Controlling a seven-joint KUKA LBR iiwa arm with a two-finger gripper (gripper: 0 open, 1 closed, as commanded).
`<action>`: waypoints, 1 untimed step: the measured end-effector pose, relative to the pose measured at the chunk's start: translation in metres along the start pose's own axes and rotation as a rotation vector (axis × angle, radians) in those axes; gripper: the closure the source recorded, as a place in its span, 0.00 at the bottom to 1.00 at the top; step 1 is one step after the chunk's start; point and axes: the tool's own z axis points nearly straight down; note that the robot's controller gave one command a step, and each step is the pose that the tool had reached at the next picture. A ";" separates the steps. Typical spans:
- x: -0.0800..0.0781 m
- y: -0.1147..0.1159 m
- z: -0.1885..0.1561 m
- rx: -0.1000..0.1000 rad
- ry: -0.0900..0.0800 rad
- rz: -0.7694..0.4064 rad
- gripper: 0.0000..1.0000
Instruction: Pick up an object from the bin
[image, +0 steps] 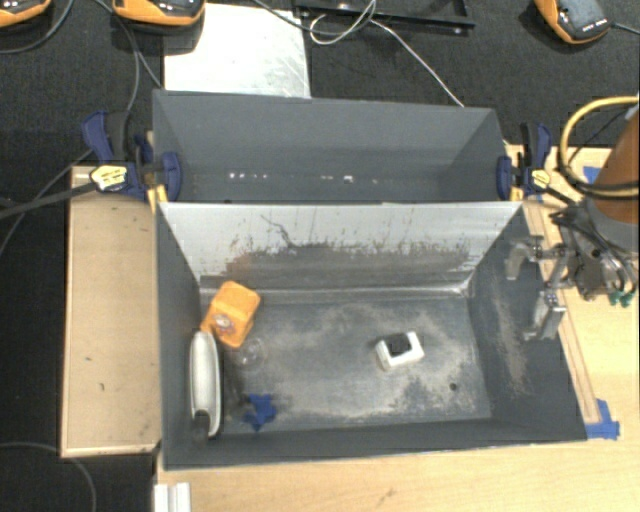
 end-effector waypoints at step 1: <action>-0.002 0.001 -0.005 0.002 -0.009 -0.006 0.00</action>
Offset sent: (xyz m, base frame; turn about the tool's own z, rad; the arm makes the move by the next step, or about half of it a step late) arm -0.0068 0.0008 -0.0587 -0.1074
